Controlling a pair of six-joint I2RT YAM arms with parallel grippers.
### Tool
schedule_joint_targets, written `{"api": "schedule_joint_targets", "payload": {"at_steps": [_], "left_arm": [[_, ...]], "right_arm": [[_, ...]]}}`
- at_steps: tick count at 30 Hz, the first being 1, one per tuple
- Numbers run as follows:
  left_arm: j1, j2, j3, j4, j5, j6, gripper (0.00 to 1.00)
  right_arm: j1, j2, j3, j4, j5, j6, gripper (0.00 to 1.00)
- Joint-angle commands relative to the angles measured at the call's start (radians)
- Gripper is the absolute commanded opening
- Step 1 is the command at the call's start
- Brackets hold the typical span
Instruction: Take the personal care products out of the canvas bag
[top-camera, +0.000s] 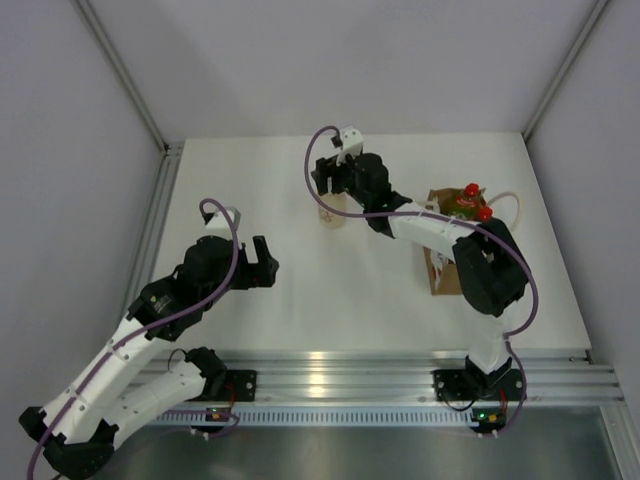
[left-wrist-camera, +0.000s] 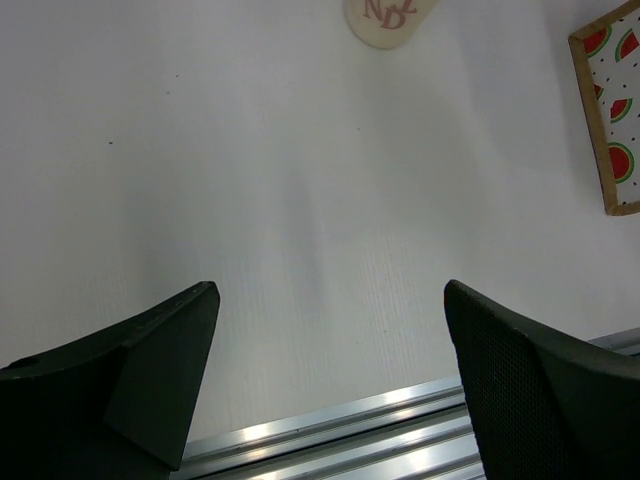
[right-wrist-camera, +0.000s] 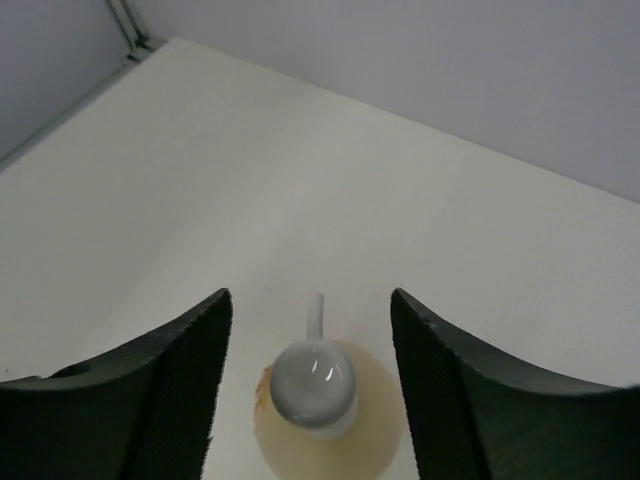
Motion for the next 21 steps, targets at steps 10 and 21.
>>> {"api": "schedule_joint_targets", "payload": {"at_steps": [10,21], "left_arm": [[-0.004,0.091,0.030,0.095,0.119,-0.058,0.98],[-0.088,0.471,0.195,0.418,0.394,-0.125,0.98]], "right_arm": [[-0.008,-0.248,0.071,-0.141,0.121,-0.041,0.75],[-0.281,-0.791,-0.188,-0.680,0.322,0.119,0.84]]}}
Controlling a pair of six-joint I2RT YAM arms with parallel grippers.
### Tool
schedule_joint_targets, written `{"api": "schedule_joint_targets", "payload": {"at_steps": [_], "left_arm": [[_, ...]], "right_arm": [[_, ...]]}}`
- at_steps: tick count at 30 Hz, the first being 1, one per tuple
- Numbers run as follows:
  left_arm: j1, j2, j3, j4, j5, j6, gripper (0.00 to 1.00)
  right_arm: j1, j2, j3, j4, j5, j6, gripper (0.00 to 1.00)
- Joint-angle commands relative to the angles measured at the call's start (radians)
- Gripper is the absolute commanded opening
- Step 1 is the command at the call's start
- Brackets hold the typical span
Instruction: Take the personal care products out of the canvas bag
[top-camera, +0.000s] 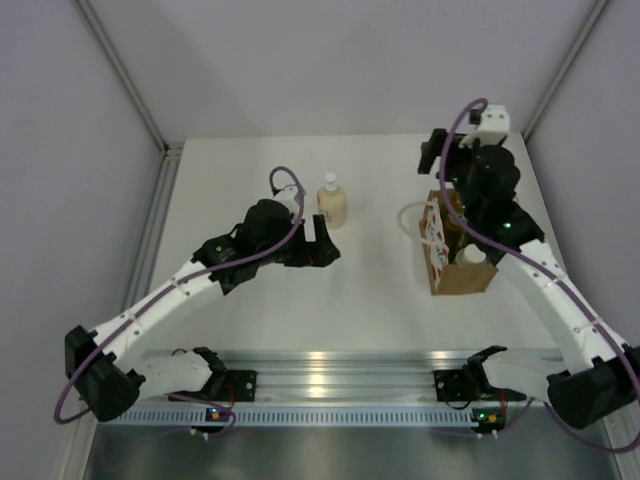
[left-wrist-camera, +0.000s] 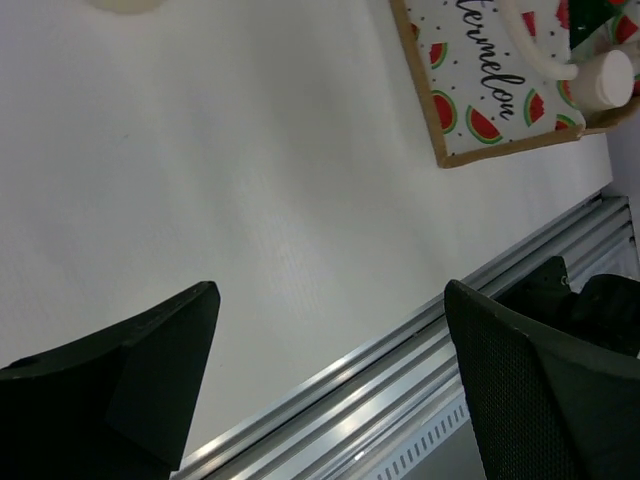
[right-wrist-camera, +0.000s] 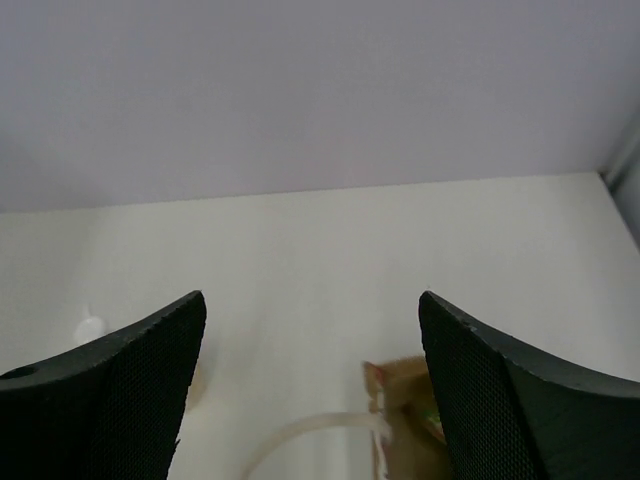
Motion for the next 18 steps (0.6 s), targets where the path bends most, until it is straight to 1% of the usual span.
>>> {"api": "schedule_joint_targets", "payload": {"at_steps": [1,4,7,10,14,18], "left_arm": [[-0.046,0.117,0.095,0.178,0.073,-0.024,0.98],[-0.083,0.218,0.161,0.226,0.090,-0.031,0.98],[-0.121,0.308,0.228,0.249,0.107,-0.035,0.98],[-0.153,0.393,0.290,0.265,0.127,-0.044,0.98],[-0.158,0.494,0.394,0.269,0.165,-0.059,0.98],[-0.164,0.546,0.439,0.269,0.196,-0.065,0.98]], "right_arm": [[-0.120,-0.098,-0.063,-0.245,0.058,0.061,0.84],[-0.189,-0.150,-0.054,-0.388,0.113,0.085,0.84],[-0.221,-0.201,-0.083,-0.445,0.153,0.094,0.84],[-0.252,-0.224,-0.104,-0.488,0.155,0.105,0.83],[-0.296,-0.219,-0.139,-0.508,0.109,0.114,0.81],[-0.339,-0.176,-0.169,-0.505,0.059,0.107,0.75]]}}
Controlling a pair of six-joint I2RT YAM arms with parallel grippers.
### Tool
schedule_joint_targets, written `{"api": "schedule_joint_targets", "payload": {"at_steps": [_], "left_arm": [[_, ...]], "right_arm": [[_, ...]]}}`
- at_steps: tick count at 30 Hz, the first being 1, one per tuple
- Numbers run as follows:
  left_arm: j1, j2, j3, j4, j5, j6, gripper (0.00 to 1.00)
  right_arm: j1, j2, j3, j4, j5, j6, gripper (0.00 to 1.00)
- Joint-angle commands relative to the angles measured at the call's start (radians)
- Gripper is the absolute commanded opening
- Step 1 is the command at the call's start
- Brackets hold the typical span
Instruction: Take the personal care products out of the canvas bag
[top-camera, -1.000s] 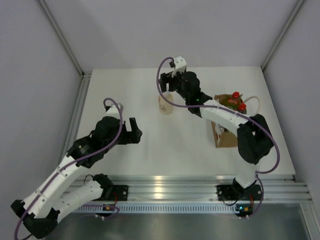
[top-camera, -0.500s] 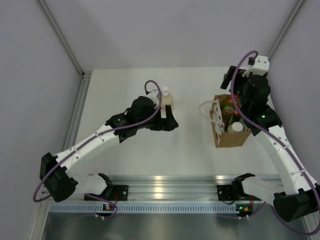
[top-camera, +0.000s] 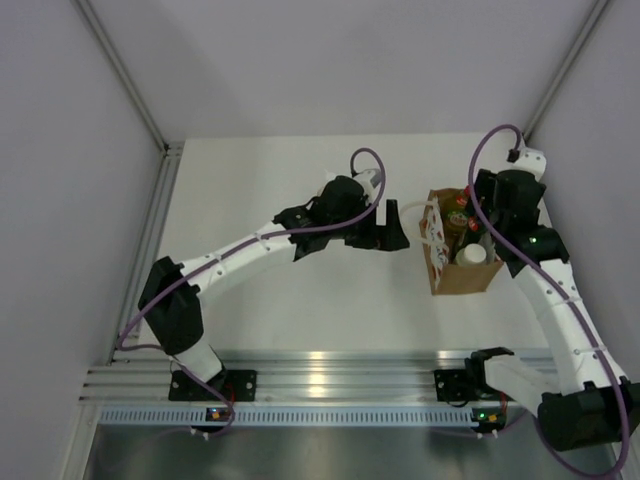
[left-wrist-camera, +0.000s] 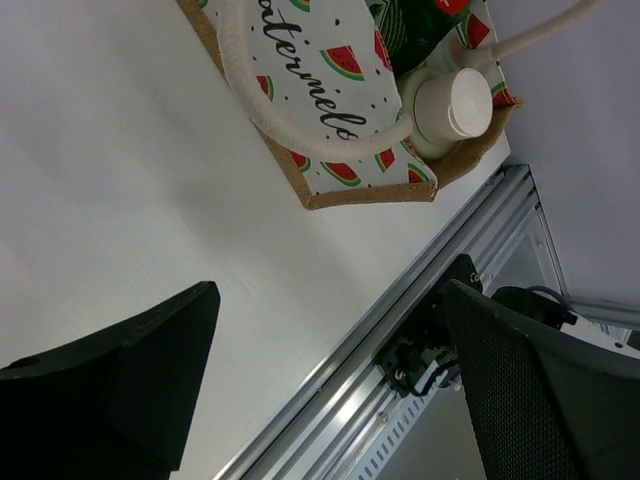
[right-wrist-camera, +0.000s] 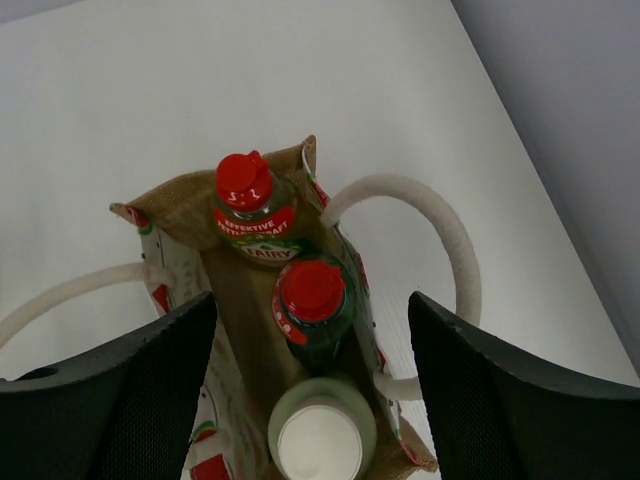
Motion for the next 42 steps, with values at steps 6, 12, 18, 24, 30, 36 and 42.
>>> {"api": "schedule_joint_targets", "payload": {"at_steps": [6,12,18,24,30,36,42], "left_arm": [[-0.019,-0.023,0.011,0.058,0.033,0.000,0.98],[-0.019,-0.064,-0.064,0.056,0.017,0.011,0.98],[-0.019,-0.090,-0.118,0.055,0.012,0.022,0.98],[-0.019,-0.101,-0.146,0.055,0.012,0.029,0.98],[-0.019,-0.101,-0.153,0.055,0.013,0.035,0.98],[-0.019,-0.097,-0.160,0.055,0.018,0.041,0.98],[-0.019,-0.086,-0.163,0.055,0.024,0.041,0.98]], "right_arm": [[-0.042,0.109,-0.026,-0.028,-0.035,-0.004,0.66],[-0.046,0.130,-0.063,0.005,-0.035,-0.002,0.64],[-0.054,0.144,-0.083,0.071,-0.038,-0.025,0.59],[-0.054,0.156,-0.090,0.159,-0.039,-0.051,0.56],[-0.054,0.162,-0.112,0.214,-0.024,-0.065,0.50],[-0.054,0.146,-0.152,0.277,0.002,-0.068,0.45],[-0.054,0.135,-0.166,0.294,0.016,-0.071,0.41]]}}
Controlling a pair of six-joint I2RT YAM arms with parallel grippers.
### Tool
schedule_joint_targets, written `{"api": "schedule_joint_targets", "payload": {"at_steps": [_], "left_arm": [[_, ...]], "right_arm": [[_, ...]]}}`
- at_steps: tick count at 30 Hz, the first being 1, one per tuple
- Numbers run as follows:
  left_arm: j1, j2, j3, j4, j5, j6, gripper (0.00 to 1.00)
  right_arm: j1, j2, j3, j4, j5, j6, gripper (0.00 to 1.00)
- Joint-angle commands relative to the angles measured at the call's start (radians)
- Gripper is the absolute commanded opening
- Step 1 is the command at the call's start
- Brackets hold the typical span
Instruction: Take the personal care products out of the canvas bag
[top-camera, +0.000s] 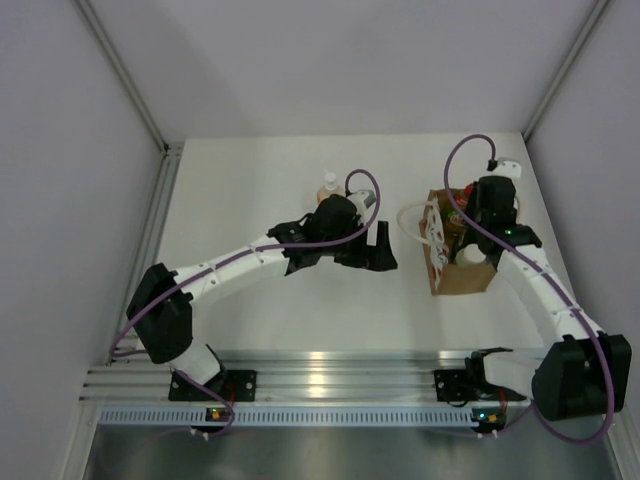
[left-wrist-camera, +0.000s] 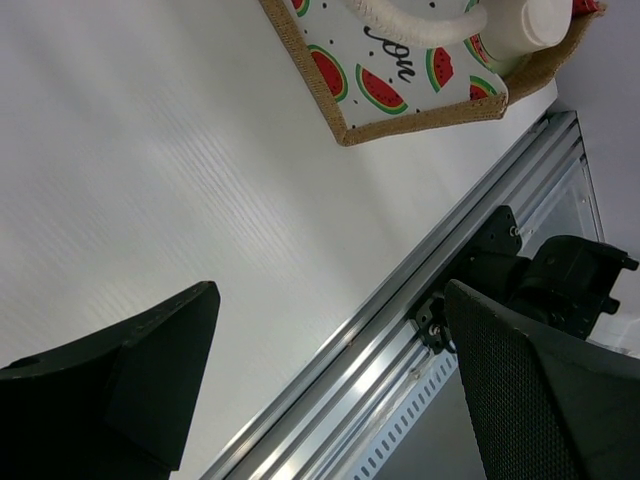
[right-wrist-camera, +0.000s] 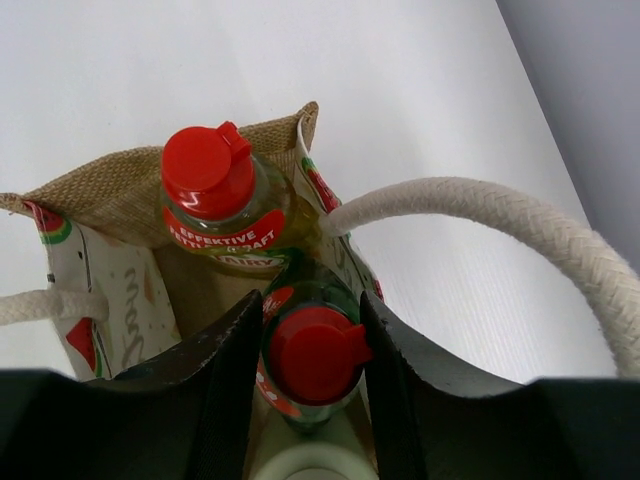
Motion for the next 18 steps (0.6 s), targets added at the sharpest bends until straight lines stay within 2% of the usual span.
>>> {"api": "schedule_joint_targets", "payload": {"at_steps": [1,7,18], "left_arm": [[-0.002,-0.023,-0.005,0.042,0.008,0.018,0.98],[-0.002,-0.019,-0.005,0.043,0.012,0.018,0.98],[-0.004,-0.027,-0.014,0.042,0.023,0.027,0.98]], "right_arm": [[-0.018,-0.030,-0.015,0.095,0.033,-0.010,0.41],[-0.017,-0.055,-0.051,0.144,0.047,-0.010,0.37],[-0.017,-0.055,-0.083,0.229,0.090,-0.023,0.21]]}}
